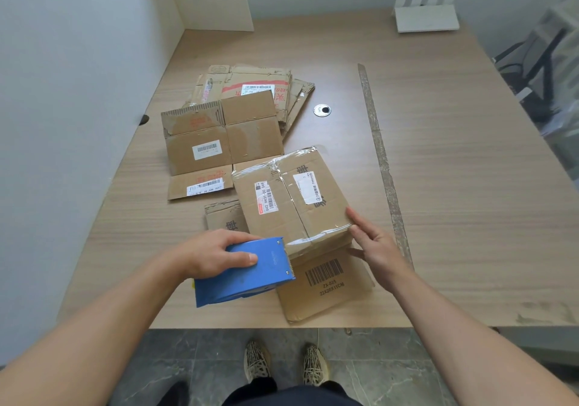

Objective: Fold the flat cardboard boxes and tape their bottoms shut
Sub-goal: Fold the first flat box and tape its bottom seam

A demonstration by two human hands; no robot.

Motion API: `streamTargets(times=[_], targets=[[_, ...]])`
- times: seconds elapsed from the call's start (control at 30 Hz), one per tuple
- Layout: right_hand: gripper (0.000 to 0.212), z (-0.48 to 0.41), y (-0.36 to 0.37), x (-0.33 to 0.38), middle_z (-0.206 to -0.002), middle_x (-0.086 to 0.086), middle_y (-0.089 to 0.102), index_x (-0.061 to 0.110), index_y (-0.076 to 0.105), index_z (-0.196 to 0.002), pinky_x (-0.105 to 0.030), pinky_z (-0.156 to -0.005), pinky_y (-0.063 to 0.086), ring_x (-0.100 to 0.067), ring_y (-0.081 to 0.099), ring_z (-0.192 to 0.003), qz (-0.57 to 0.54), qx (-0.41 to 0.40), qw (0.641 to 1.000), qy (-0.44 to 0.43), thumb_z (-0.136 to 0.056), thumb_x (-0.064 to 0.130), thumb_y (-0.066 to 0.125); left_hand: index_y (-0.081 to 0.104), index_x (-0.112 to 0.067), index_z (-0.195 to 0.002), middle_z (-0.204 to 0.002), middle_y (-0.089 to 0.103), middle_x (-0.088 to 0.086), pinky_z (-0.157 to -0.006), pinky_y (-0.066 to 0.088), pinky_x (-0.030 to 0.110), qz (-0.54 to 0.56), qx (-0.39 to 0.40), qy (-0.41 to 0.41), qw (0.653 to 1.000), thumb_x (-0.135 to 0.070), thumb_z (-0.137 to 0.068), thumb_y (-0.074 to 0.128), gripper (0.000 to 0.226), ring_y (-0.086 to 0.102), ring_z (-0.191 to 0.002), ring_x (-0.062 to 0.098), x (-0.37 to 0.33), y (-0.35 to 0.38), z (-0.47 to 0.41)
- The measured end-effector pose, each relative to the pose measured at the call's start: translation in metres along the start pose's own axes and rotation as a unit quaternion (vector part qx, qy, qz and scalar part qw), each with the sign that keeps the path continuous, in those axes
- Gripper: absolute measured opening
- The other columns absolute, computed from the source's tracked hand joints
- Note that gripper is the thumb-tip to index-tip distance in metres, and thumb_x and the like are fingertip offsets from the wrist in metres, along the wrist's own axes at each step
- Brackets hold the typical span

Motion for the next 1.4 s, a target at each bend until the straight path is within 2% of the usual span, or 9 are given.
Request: streamTargets(times=[0.07,0.17,0.37,0.5,0.6,0.7,1.0,1.2,1.4], targets=[[0.041,0.002,0.005,-0.004,-0.132,0.030,0.057,0.057,0.065,-0.113,-0.030,-0.088,0.057,0.012,0.058,-0.111,-0.035,-0.035,0.999,0.002,-0.101,0.019,0.055,0.054,-0.068,-0.110,-0.102,0.065,-0.031,-0.078,0.045,0.024,0.000,-0.004,-0.002,1.000,-0.066,-0.075,0.051,0.035,0.063,-0.089,-0.006,-0.001,0.001,0.001],[0.039,0.002,0.014,-0.012,-0.125,0.036,0.056,0.056,0.060,-0.120,-0.042,-0.104,0.049,0.003,0.053,-0.124,-0.060,-0.087,0.994,0.006,-0.101,0.021,0.055,0.054,-0.069,-0.107,-0.101,0.065,-0.032,-0.074,0.042,0.021,0.006,-0.009,-0.001,1.000,-0.064,-0.075,0.052,0.033,0.061,-0.087,-0.010,-0.002,0.002,0.002],[0.061,0.006,0.027,-0.009,-0.157,0.005,0.037,0.029,0.034,-0.153,-0.030,-0.117,0.029,-0.008,0.034,-0.142,0.123,-0.123,0.984,-0.025,-0.097,0.037,0.060,0.055,-0.069,-0.104,-0.103,0.065,-0.031,-0.076,0.044,0.020,0.011,-0.021,0.006,1.000,-0.063,-0.075,0.053,0.030,0.061,-0.089,-0.010,-0.001,0.005,0.003],[0.068,0.003,0.021,0.009,-0.166,-0.002,0.008,0.030,0.023,-0.156,-0.052,-0.117,0.016,-0.022,-0.001,-0.153,0.460,-0.142,0.872,-0.081,-0.098,0.051,0.050,0.055,-0.069,-0.106,-0.107,0.066,-0.027,-0.085,0.048,0.025,0.009,-0.023,0.011,1.000,-0.063,-0.075,0.052,0.032,0.063,-0.095,-0.003,0.001,0.006,0.002],[0.055,0.001,0.034,0.019,-0.162,-0.001,0.026,0.031,0.037,-0.151,-0.050,-0.118,0.021,-0.024,0.011,-0.152,0.540,0.017,0.790,-0.291,-0.099,0.045,0.050,0.054,-0.070,-0.105,-0.106,0.066,-0.028,-0.082,0.047,0.024,0.015,-0.025,0.012,1.000,-0.062,-0.075,0.052,0.031,0.063,-0.092,-0.004,0.002,0.006,0.004],[0.043,-0.004,0.039,0.011,-0.159,0.012,0.030,0.041,0.045,-0.145,-0.041,-0.120,0.010,-0.014,0.019,-0.151,0.597,0.149,0.726,-0.307,-0.102,0.044,0.045,0.052,-0.077,-0.098,-0.104,0.066,-0.031,-0.077,0.045,0.021,0.021,-0.027,0.015,0.999,-0.062,-0.076,0.053,0.027,0.061,-0.089,-0.010,0.002,0.006,0.007],[0.039,-0.007,0.045,0.004,-0.141,0.013,0.056,0.041,0.063,-0.129,-0.034,-0.109,0.020,-0.018,0.049,-0.135,0.575,0.050,0.742,-0.342,-0.091,0.037,0.068,0.054,-0.073,-0.109,-0.106,0.068,-0.029,-0.094,0.050,0.032,0.062,-0.018,0.024,0.998,-0.058,-0.077,0.056,0.035,0.065,-0.096,-0.003,0.007,0.005,0.010],[0.048,-0.011,0.038,0.006,-0.156,0.024,0.029,0.052,0.038,-0.144,-0.029,-0.114,0.004,-0.007,0.022,-0.148,0.613,0.122,0.732,-0.271,-0.097,0.057,0.042,0.064,-0.045,-0.122,-0.108,0.072,-0.016,-0.083,0.051,0.027,0.139,-0.006,0.037,0.990,-0.051,-0.079,0.061,0.044,0.069,-0.095,0.007,0.007,0.003,0.016],[0.048,-0.011,0.036,0.012,-0.153,0.037,-0.001,0.068,0.003,-0.139,-0.022,-0.113,-0.013,0.015,-0.012,-0.141,0.624,0.155,0.726,-0.246,-0.091,0.071,0.005,0.064,-0.055,-0.116,-0.107,0.072,-0.018,-0.084,0.051,0.028,0.126,0.015,0.048,0.991,-0.052,-0.081,0.060,0.035,0.070,-0.095,0.005,0.004,-0.004,0.017]])
Point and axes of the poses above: each hand's wrist, its own z-axis away from the middle knuckle, its own y-axis out of the palm, x = y × z, the point moved 2 cm from there along -z, towards the middle knuckle
